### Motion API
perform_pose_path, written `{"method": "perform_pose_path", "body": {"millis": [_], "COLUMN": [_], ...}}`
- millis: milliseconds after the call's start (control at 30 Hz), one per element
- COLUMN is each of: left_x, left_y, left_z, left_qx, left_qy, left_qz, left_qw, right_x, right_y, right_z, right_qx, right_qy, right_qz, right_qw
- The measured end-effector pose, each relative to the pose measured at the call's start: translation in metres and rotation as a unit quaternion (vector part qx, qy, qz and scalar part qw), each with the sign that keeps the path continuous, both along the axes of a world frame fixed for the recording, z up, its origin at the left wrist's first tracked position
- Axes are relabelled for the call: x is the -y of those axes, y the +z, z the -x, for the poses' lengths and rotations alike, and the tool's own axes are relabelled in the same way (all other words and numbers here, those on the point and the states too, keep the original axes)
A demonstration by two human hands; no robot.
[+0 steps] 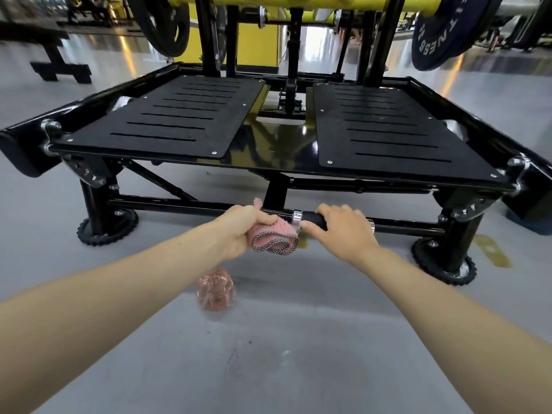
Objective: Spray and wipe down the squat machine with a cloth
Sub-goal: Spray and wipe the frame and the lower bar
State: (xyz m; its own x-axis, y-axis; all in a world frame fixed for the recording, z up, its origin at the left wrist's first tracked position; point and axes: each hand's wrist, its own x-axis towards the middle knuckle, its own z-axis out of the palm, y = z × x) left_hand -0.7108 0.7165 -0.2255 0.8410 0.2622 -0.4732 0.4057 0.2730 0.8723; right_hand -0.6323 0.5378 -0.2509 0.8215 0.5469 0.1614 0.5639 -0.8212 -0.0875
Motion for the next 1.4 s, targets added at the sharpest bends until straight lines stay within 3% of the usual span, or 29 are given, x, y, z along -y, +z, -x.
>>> {"method": "perform_pose_path", "body": {"millis": [67, 133, 200, 300, 367, 400, 467, 567, 600, 667, 833, 933, 967, 1067, 1100, 1233, 1300, 1400], "left_x": [-0.002, -0.003, 0.003, 0.017, 0.018, 0.018, 0.012, -0.005, -0.009, -0.017, -0.023, -0.025, -0.028, -0.037, -0.041, -0.082, -0.092, -0.102], "left_y": [-0.009, -0.018, -0.017, -0.019, -0.032, -0.037, -0.039, -0.038, -0.036, -0.041, -0.039, -0.027, -0.024, -0.017, -0.014, -0.014, -0.012, -0.022], "left_z": [0.004, 0.009, 0.013, 0.007, 0.002, 0.002, 0.007, 0.011, 0.012, 0.012, 0.01, 0.01, 0.012, 0.02, 0.023, 0.022, 0.026, 0.036], "left_qx": [0.008, 0.05, 0.157, 0.274, 0.236, 0.224, 0.196, 0.159, 0.168, 0.145, 0.135, 0.07, 0.038, -0.012, -0.005, 0.006, 0.018, -0.002], "left_qy": [0.026, 0.028, -0.006, -0.136, -0.16, -0.145, -0.203, -0.222, -0.21, -0.215, -0.223, -0.252, -0.259, -0.211, -0.182, -0.076, -0.034, 0.0], "left_qz": [-0.072, -0.254, -0.452, -0.557, -0.667, -0.733, -0.831, -0.903, -0.915, -0.925, -0.914, -0.899, -0.884, -0.792, -0.765, -0.615, -0.526, -0.394], "left_qw": [0.997, 0.965, 0.878, 0.772, 0.688, 0.626, 0.478, 0.331, 0.302, 0.277, 0.312, 0.352, 0.387, 0.572, 0.618, 0.785, 0.85, 0.919], "right_x": [-0.001, -0.001, -0.001, -0.002, -0.002, -0.002, -0.002, -0.002, -0.002, -0.003, -0.003, -0.005, -0.006, -0.016, -0.019, -0.042, -0.056, -0.082], "right_y": [0.002, 0.003, 0.003, 0.006, 0.006, 0.007, 0.007, 0.007, 0.007, 0.005, 0.008, 0.006, 0.004, -0.001, -0.001, -0.004, -0.007, -0.021], "right_z": [-0.001, -0.002, -0.001, 0.001, 0.001, 0.001, 0.0, 0.0, 0.0, 0.0, 0.006, 0.017, 0.022, 0.035, 0.037, 0.048, 0.061, 0.077], "right_qx": [-0.014, -0.017, -0.019, -0.02, -0.026, -0.03, -0.043, -0.05, -0.05, -0.048, -0.043, -0.009, 0.008, 0.062, 0.085, 0.218, 0.162, -0.102], "right_qy": [0.003, 0.007, 0.006, 0.001, -0.001, -0.001, -0.004, -0.011, -0.011, -0.012, -0.018, -0.046, -0.062, -0.092, -0.076, 0.109, 0.176, 0.172], "right_qz": [0.007, 0.011, 0.01, 0.019, 0.022, 0.024, 0.019, 0.01, 0.006, 0.003, 0.033, 0.093, 0.115, 0.095, 0.068, -0.006, 0.022, 0.071], "right_qw": [1.0, 1.0, 1.0, 1.0, 0.999, 0.999, 0.999, 0.999, 0.999, 0.999, 0.998, 0.995, 0.991, 0.989, 0.991, 0.97, 0.971, 0.977]}}
